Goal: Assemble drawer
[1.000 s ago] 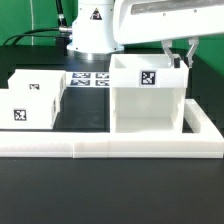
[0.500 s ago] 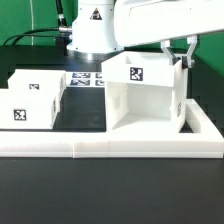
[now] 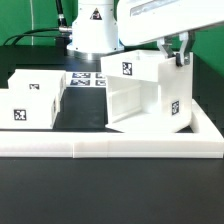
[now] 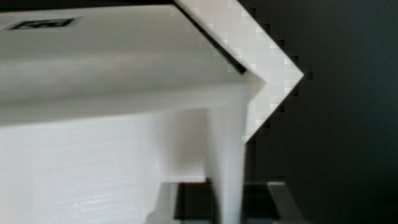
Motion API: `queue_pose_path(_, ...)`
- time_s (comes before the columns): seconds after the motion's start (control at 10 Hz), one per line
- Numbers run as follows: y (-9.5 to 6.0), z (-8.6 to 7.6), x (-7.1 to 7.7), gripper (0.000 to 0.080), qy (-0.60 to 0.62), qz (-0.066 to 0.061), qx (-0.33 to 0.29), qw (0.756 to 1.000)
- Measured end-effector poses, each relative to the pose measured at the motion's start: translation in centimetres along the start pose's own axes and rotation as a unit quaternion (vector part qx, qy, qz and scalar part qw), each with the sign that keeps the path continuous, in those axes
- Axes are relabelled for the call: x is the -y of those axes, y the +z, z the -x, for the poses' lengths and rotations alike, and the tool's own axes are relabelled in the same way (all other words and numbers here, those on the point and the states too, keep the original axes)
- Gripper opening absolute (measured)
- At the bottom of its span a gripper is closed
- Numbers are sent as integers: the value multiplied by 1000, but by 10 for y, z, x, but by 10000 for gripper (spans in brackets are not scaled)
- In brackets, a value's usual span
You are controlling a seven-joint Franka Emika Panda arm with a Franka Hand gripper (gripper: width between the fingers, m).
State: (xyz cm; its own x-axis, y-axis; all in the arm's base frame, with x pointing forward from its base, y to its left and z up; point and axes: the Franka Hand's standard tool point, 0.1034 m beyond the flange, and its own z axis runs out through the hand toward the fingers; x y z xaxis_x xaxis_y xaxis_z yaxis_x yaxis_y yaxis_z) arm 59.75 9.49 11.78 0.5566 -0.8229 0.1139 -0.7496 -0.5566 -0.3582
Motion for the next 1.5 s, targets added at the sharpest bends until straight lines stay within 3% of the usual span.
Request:
queue_pose_path(0.3,-1,-3,2,59,86,-18,-10,996)
queue_pose_path(0.7,-3,-4,3,59,182,-25,-7,983)
queue_pose_path(1.0,9,-11,5,61,290,-32,-5,957)
queue_pose_path(1.4,17,-15,32,68,292,-46,-1,955)
queue_pose_path(1.5,18,-15,35,68,296,-42,5,954)
